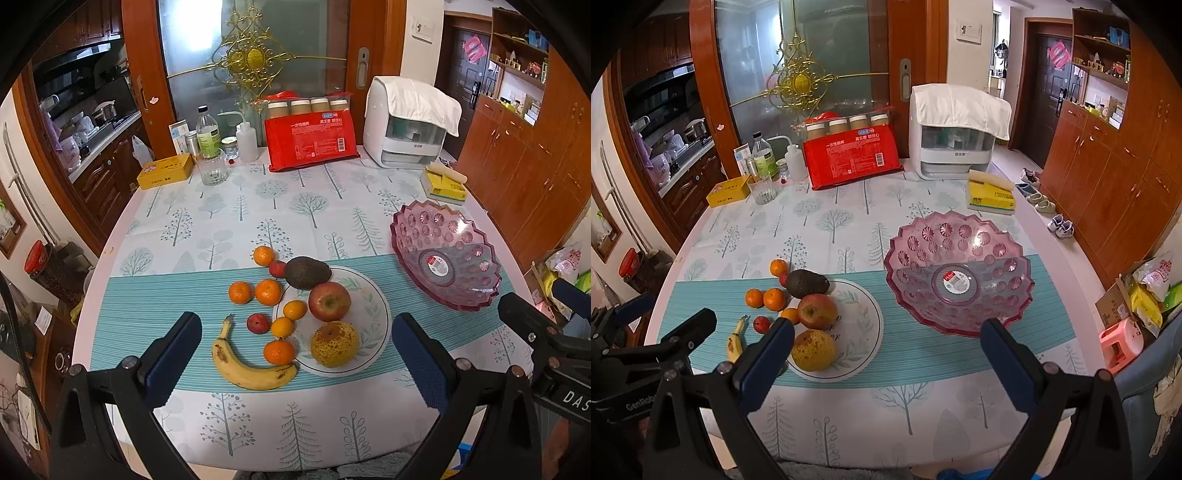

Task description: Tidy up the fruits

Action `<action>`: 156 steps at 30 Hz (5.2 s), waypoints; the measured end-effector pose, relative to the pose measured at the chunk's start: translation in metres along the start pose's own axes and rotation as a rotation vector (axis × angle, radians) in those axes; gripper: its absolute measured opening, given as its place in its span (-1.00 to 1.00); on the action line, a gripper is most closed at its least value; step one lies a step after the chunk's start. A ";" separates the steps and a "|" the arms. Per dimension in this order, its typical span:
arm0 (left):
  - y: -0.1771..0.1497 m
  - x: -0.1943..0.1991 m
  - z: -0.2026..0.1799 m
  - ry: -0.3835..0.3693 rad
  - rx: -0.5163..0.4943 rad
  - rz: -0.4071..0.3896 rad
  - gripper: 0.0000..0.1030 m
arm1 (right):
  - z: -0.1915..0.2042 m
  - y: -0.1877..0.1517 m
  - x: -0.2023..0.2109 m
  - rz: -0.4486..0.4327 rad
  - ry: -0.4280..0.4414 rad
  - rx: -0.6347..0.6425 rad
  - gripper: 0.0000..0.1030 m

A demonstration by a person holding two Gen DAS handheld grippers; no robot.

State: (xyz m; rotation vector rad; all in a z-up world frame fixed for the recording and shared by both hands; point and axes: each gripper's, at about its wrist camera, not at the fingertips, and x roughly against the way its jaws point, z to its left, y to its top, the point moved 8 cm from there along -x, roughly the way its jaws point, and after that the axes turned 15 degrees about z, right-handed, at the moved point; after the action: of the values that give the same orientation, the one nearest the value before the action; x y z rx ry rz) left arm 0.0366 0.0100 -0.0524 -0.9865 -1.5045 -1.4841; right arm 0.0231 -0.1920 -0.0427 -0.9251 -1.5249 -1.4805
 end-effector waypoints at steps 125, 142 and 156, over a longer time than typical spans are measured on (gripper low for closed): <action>0.005 -0.131 0.008 -0.275 0.074 0.181 -0.34 | 0.039 -0.024 -0.152 0.111 0.025 0.089 0.45; 0.113 -0.174 -0.244 -0.186 -0.268 0.210 -0.34 | -0.161 0.064 -0.175 0.085 -0.111 0.030 0.46; 0.116 -0.287 -0.289 0.004 -0.295 0.336 -0.30 | -0.176 0.068 -0.276 0.237 -0.021 0.232 0.47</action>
State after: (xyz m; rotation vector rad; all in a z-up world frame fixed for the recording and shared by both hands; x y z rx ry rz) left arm 0.2585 -0.2777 -0.2699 -1.3357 -1.0678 -1.4810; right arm 0.2078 -0.3565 -0.2670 -0.9473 -1.5067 -1.1042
